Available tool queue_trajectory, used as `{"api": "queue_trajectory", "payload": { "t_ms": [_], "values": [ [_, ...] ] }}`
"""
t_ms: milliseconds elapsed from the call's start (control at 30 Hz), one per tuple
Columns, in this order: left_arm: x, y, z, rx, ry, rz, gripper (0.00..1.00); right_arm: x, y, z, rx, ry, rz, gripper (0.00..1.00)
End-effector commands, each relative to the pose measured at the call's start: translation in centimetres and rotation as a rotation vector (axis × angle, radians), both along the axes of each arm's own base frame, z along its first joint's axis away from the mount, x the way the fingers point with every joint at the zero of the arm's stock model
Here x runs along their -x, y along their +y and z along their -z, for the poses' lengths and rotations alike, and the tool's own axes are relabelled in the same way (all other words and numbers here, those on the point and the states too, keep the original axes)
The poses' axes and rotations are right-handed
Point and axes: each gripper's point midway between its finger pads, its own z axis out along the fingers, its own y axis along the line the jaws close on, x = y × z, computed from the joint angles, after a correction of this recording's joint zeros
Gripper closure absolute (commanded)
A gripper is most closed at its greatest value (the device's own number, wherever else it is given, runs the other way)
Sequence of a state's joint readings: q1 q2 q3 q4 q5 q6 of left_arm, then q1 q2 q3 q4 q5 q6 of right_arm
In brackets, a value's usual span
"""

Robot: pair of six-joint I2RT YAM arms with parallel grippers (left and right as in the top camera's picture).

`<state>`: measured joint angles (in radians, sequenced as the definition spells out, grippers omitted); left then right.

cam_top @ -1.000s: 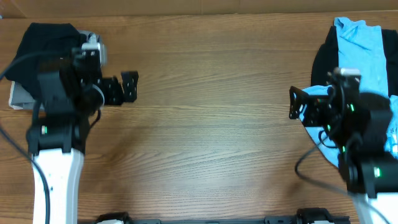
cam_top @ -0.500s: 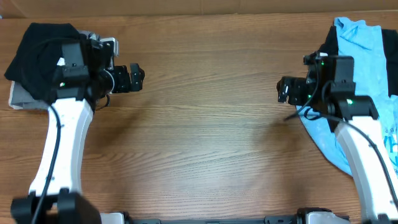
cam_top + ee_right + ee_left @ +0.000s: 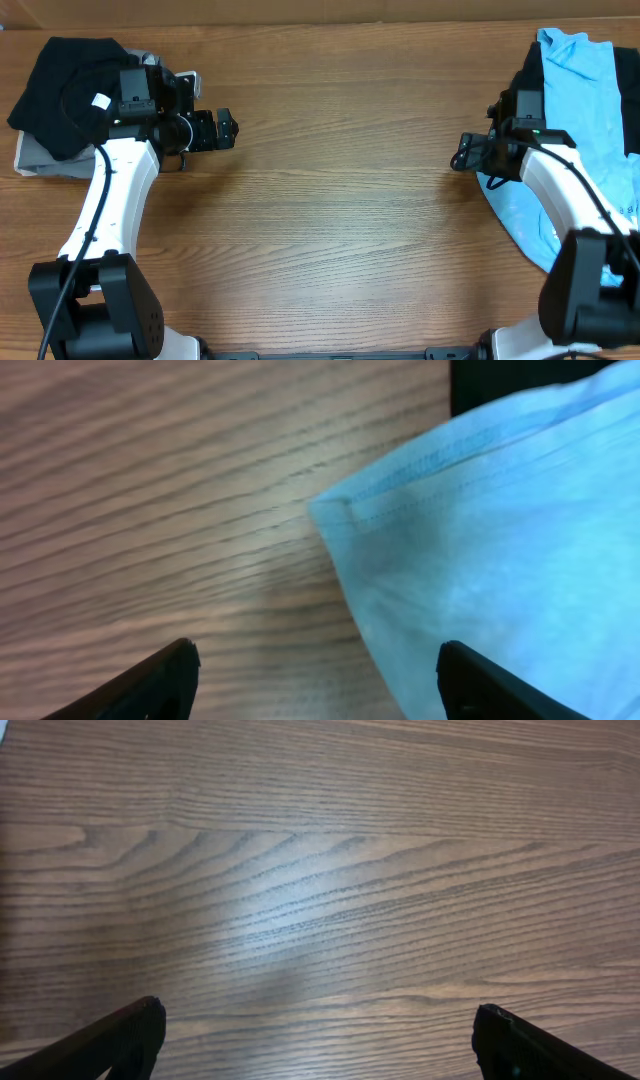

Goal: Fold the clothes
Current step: 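Move the right gripper to the light-blue T-shirt edge and grasp it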

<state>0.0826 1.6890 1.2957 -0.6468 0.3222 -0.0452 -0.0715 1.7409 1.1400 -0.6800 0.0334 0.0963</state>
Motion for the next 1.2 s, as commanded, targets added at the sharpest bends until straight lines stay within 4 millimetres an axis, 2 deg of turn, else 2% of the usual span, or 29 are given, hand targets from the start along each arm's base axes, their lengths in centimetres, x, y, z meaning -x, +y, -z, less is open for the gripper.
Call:
{"api": "queue_trajectory", "payload": {
  "t_ms": [0, 200, 467, 633, 900, 1167],
  "values": [
    [-0.7, -0.1, -0.9, -0.002, -0.038, 0.025, 0.0, -1.0, -0.7, 0.8, 0.021, 0.004, 0.024, 0.24],
    [-0.8, 0.0, -0.9, -0.007, -0.041, 0.022, 0.0, -1.5, -1.0, 2.9, 0.034, 0.025, 0.03, 0.35],
    [-0.8, 0.0, -0.9, -0.009, -0.04, 0.021, 0.0, -2.7, -1.8, 3.2, 0.067, -0.041, 0.067, 0.41],
    [-0.8, 0.5, -0.7, -0.031, -0.036, 0.007, 0.0, -2.5, -1.7, 3.9, 0.066, -0.047, 0.07, 0.49],
    [-0.8, 0.5, -0.6, -0.03, -0.035, 0.007, 0.0, -1.8, -1.7, 5.0, 0.067, -0.047, 0.069, 0.51],
    [-0.8, 0.5, -0.6, -0.03, -0.034, 0.007, 0.0, -1.3, -1.6, 6.2, 0.062, -0.028, 0.067, 0.66]
  ]
}}
